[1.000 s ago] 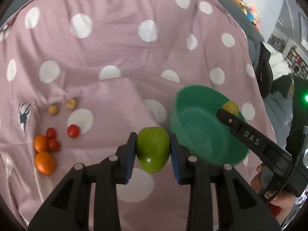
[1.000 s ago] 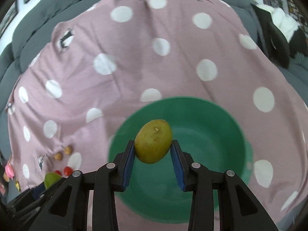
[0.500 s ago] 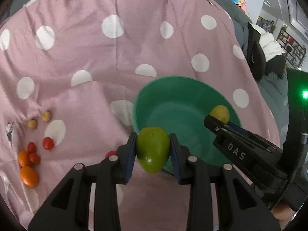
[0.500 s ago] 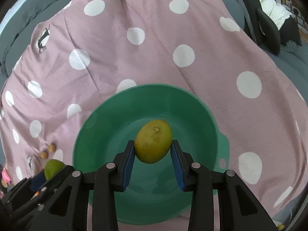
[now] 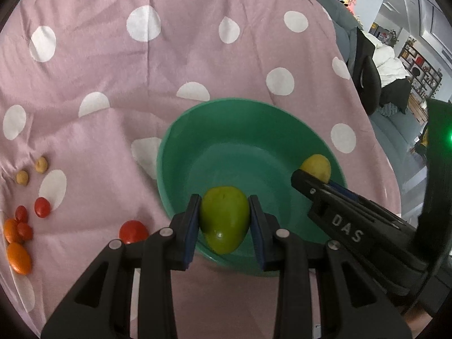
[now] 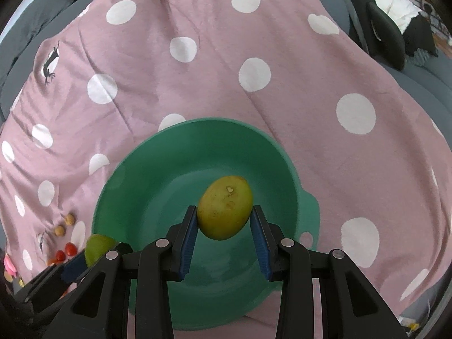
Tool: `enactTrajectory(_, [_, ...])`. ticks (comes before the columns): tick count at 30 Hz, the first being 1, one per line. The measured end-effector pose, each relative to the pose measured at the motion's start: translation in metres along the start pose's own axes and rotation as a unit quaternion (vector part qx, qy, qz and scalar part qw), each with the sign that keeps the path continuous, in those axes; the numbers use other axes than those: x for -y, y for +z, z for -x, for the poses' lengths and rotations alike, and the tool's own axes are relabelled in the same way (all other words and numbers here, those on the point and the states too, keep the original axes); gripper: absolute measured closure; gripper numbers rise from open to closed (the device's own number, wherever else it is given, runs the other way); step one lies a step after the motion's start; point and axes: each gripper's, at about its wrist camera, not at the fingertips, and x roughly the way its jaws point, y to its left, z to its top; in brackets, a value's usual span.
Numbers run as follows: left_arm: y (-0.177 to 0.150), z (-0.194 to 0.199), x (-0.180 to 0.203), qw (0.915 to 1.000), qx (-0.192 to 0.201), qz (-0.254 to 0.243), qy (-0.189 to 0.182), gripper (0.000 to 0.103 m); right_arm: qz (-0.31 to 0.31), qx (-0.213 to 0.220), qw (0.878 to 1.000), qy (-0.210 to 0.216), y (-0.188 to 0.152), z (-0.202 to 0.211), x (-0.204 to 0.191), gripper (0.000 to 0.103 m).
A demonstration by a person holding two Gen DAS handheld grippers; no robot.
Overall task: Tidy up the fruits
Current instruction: 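Open both grippers to drop the lime and lemon into the green bowl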
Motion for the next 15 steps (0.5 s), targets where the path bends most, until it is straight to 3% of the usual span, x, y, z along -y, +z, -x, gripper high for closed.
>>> enactTrajectory(3, [-0.001, 0.002, 0.001, 1.0000, 0.004, 0.001, 0.001, 0.070, -0.004, 0.004, 1.000, -0.005, 0.000, 0.002, 0.001, 0.064])
enactTrajectory(8, [0.000, 0.011, -0.001, 0.9997, 0.023, 0.000, 0.010, 0.047, -0.005, 0.008, 1.000, -0.020, 0.000, 0.004, 0.002, 0.062])
enactTrajectory(11, [0.001, 0.019, -0.005, 0.9992, 0.035, 0.000, 0.018, 0.031, -0.011, 0.016, 1.000, -0.018, 0.001, 0.009, 0.003, 0.054])
enactTrajectory(15, [0.001, 0.032, -0.018, 0.9991, 0.038, 0.017, 0.004, 0.028, -0.007, 0.023, 1.000, -0.020, 0.002, 0.012, 0.000, 0.053])
